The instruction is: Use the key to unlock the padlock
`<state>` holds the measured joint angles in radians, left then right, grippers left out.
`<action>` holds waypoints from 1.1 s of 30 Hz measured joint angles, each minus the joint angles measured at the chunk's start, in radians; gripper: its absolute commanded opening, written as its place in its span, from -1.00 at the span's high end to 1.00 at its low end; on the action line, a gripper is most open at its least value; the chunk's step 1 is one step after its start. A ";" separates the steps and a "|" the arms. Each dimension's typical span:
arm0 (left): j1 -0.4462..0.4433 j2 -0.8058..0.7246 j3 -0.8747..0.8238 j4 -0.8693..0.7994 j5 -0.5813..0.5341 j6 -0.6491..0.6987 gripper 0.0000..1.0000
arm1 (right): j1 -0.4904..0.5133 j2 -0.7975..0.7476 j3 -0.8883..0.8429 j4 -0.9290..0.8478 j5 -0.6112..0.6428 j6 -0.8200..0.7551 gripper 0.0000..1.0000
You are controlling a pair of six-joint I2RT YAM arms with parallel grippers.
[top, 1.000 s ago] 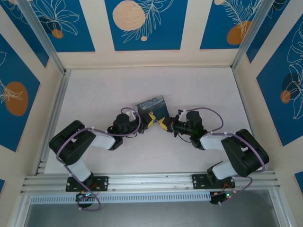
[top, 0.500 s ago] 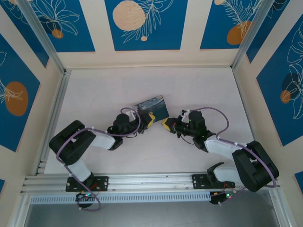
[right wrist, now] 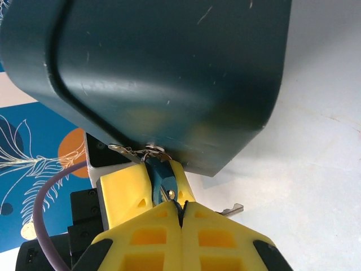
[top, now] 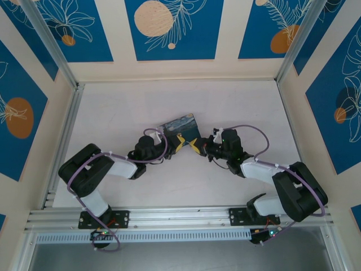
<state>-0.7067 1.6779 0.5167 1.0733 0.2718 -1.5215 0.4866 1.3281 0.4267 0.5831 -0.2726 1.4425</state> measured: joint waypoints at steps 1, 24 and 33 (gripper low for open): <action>0.000 0.000 0.000 0.000 0.000 0.000 1.00 | 0.002 0.002 0.000 0.000 0.000 0.000 1.00; 0.006 0.000 0.000 -0.003 -0.022 0.000 1.00 | 0.016 0.070 0.028 0.026 0.000 0.005 1.00; 0.006 0.001 0.000 -0.004 -0.029 -0.003 1.00 | 0.024 0.070 0.032 0.038 0.006 0.014 1.00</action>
<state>-0.7010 1.6787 0.5167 1.0695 0.2432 -1.5249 0.5106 1.3979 0.4591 0.6209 -0.2661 1.4567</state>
